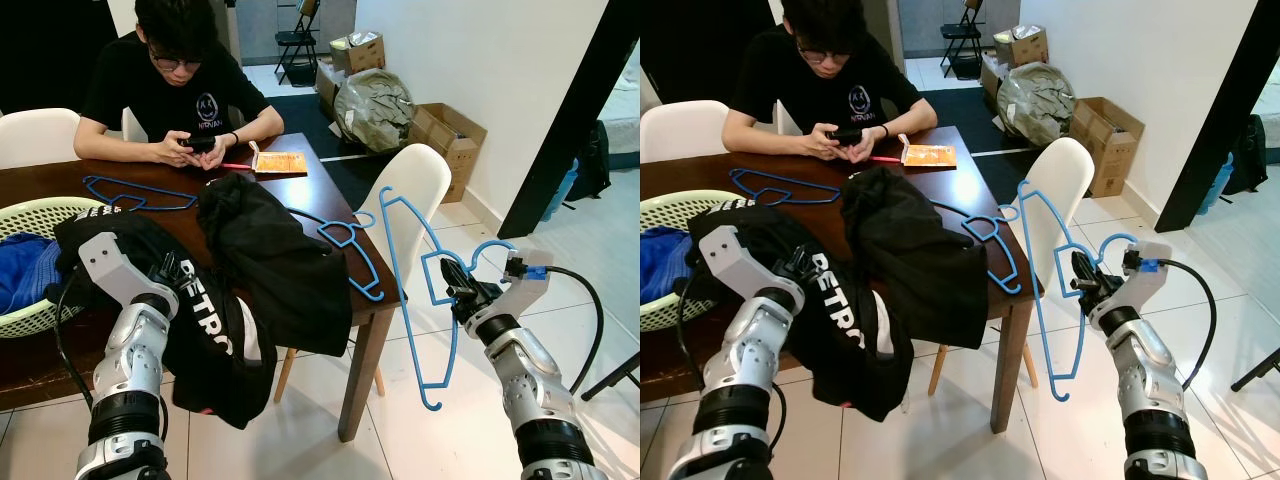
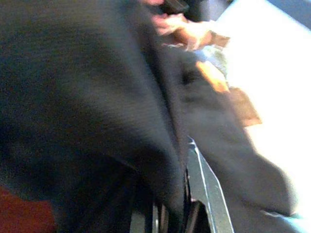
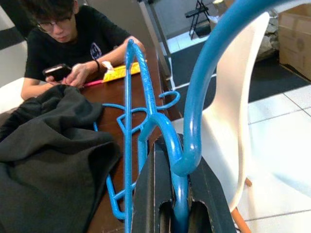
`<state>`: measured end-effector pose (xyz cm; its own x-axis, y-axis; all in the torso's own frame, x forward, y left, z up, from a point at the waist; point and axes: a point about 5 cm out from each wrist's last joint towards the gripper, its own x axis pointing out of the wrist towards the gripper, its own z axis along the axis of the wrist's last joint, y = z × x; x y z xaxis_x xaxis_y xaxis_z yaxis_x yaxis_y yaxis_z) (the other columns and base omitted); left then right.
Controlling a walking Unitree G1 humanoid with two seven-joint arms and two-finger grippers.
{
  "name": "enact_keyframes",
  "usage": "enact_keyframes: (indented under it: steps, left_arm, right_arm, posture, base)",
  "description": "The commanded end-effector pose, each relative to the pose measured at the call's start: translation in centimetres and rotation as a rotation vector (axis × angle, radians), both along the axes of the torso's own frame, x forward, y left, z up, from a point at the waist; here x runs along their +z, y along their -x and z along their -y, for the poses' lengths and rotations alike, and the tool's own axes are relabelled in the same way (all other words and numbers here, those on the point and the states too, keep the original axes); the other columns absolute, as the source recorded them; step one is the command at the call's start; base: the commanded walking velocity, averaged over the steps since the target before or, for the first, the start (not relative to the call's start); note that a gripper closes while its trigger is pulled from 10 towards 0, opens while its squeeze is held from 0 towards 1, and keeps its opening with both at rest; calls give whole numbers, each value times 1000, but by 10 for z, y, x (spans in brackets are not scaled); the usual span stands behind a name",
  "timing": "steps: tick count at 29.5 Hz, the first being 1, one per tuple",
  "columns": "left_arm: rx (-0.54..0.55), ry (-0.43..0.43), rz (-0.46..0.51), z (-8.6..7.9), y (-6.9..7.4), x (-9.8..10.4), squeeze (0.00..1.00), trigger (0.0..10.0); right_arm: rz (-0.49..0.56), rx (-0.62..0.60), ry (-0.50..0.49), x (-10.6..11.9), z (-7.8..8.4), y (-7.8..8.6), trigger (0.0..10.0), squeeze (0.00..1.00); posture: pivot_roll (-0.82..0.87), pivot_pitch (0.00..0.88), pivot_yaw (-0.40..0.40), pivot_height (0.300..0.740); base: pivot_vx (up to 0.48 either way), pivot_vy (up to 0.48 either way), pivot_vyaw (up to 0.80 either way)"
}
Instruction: Hang hanger
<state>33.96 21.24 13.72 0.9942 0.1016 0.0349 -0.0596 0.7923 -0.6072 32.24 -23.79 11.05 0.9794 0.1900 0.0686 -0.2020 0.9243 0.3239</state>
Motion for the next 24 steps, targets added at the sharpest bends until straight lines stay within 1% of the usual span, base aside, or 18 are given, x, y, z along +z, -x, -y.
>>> enact_keyframes:
  steps: [1,2,4,5,7,8,11,12,14,15,17,18,20,21,22,23,24]
  left_arm:
    - [-135,27,145,23,-7,34,0,0]
    - [-229,44,242,37,-8,57,0,0]
    - [-229,44,242,37,-8,57,0,0]
    - [-327,58,345,51,-7,85,0,0]
    - [-327,58,345,51,-7,85,0,0]
    - [-430,54,448,64,-4,113,0,0]
    - [-430,54,448,64,-4,113,0,0]
    - [-551,37,592,76,3,153,0,0]
    - [-551,37,592,76,3,153,0,0]
    - [-620,39,726,76,12,188,0,0]
    - [-620,39,726,76,12,188,0,0]
    - [-627,26,784,65,16,202,0,0]
    - [-627,26,784,65,16,202,0,0]
    - [-536,-18,708,42,13,183,0,0]
    - [-411,-93,570,16,10,148,0,0]
    - [-411,-93,570,16,10,148,0,0]
    - [-338,-151,464,-1,13,123,0,0]
  right_arm:
    - [-3,7,6,1,-3,-1,10000,0]
    - [-3,6,4,1,-3,-2,10000,0]
    - [-3,6,4,1,-3,-2,10000,0]
    - [-2,5,2,1,-3,-2,10000,0]
    - [-2,5,2,1,-3,-2,10000,0]
    - [-2,4,0,1,-3,-2,10000,0]
    - [-2,4,0,1,-3,-2,10000,0]
    - [-1,2,-2,1,-4,-2,10000,0]
    - [-1,2,-2,1,-4,-2,10000,0]
    - [1,-4,-5,1,-3,-2,10000,0]
    - [1,-4,-5,1,-3,-2,10000,0]
    - [3,-8,-7,1,-3,-1,10000,0]
    - [3,-8,-7,1,-3,-1,10000,0]
    - [2,-12,-8,1,-2,-1,10000,0]
    - [2,-13,-8,1,-1,-1,10000,0]
    - [2,-13,-8,1,-1,-1,10000,0]
    - [1,-13,-7,2,-1,0,10000,0]
  posture:
    - [-9,0,-10,740]
    - [-8,0,-11,740]
    - [-8,0,-11,740]
    - [-7,0,-10,740]
    - [-7,0,-10,740]
    - [-5,0,-9,740]
    - [-5,0,-9,740]
    - [-11,0,1,740]
    - [-11,0,1,740]
    - [-15,0,8,740]
    - [-15,0,8,740]
    - [-15,0,8,740]
    - [-15,0,8,740]
    - [-19,0,11,740]
    - [-7,0,0,740]
    - [-7,0,0,740]
    - [-2,0,-4,740]
  base:
    - [0,0,0]
    - [0,0,0]
    - [0,0,0]
    - [0,0,0]
    - [0,0,0]
    - [0,0,0]
    - [0,0,0]
    - [0,0,0]
    - [0,0,0]
    - [0,0,0]
    - [0,0,0]
    - [0,0,0]
    - [0,0,0]
    - [0,0,0]
    - [0,0,0]
    - [0,0,0]
    - [0,0,0]
